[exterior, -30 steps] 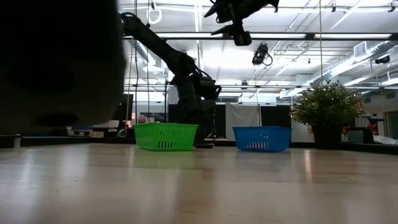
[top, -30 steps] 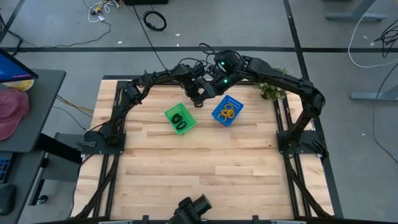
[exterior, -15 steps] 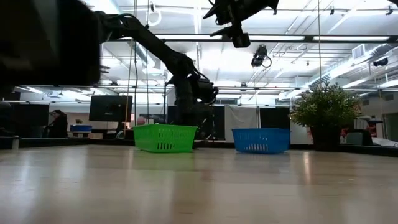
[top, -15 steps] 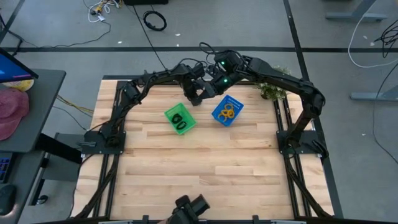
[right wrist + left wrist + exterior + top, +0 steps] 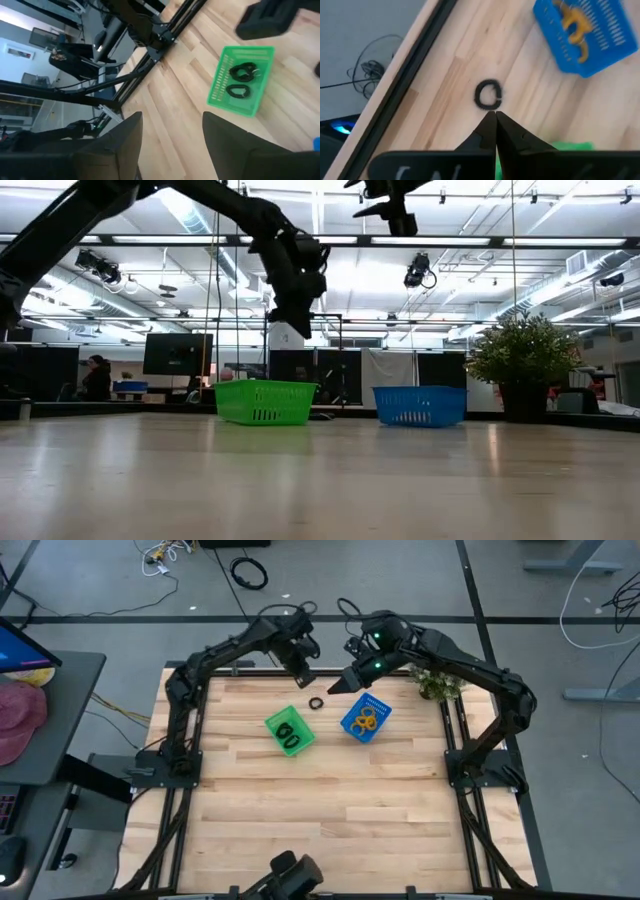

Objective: Sort spring keychains
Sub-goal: Put the black spring keychain into the green bin

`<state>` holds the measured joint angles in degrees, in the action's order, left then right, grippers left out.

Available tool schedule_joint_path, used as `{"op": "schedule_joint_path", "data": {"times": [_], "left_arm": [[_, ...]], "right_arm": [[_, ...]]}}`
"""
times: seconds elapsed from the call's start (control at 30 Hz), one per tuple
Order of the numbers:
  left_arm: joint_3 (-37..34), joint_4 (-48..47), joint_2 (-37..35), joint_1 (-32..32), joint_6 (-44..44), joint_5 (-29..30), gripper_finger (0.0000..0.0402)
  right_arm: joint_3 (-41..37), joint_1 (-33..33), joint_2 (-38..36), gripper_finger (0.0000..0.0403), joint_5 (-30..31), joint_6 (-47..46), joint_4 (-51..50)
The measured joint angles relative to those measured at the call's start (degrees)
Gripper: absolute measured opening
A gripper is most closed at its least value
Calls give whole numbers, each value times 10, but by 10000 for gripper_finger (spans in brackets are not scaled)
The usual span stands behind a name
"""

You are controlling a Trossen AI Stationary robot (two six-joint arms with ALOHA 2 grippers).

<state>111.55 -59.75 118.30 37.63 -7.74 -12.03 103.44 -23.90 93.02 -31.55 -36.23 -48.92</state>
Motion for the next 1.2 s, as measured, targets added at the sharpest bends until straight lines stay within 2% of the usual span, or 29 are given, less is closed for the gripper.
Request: {"op": "schedule_joint_path", "data": {"times": [0.13, 0.27, 0.4, 0.53, 0.67, 0.8, 1.03, 1.2], "left_arm": [[0, 15, -14, -12, 43, 13, 28], [1, 37, 0, -29, 44, 15, 91], [0, 52, 46, -40, 70, 62, 167], [0, 32, 100, -32, 102, 61, 225], [-1, 17, 144, -29, 113, 49, 262], [-1, 27, 168, -29, 132, 74, 274], [0, 75, 172, -14, 159, 44, 261], [0, 78, 175, -8, 161, -1, 231]], "right_arm": [[0, 0, -10, 208, 23, 10, -18], [0, 0, -14, 208, 26, 13, -17], [0, 0, -14, 208, 26, 13, -16], [0, 0, -14, 208, 26, 11, -11], [0, 0, -14, 208, 26, 8, -6], [0, 0, -14, 208, 26, 7, -1], [0, 0, -14, 208, 26, 7, 2], [0, 0, -14, 208, 26, 7, 5]]}}
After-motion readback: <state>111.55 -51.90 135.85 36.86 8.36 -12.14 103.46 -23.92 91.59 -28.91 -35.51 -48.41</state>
